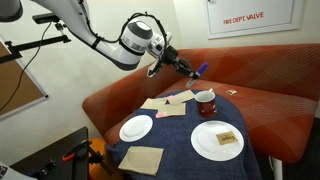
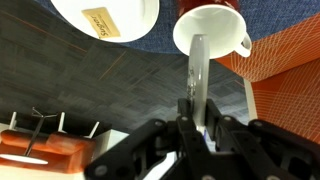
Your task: Put the marker in the mug
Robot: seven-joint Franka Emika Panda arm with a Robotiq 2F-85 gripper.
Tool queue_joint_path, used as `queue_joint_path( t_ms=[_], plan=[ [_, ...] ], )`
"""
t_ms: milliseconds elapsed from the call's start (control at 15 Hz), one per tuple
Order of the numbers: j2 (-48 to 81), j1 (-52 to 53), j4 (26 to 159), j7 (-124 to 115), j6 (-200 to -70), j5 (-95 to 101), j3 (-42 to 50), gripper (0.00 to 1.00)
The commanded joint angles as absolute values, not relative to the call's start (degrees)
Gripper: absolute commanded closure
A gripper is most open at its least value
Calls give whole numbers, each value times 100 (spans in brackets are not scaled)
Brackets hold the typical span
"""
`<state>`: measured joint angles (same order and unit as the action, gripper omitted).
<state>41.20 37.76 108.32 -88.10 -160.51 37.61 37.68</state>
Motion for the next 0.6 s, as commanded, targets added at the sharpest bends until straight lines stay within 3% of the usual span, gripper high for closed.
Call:
queue_joint_path(
  t_ms=[0,533],
  plan=[
    [4639,4095,10391,-9682,-15775,4110,4172,95],
    [5135,4298,10014,-11120,-15252,4841,4364,95]
  ],
)
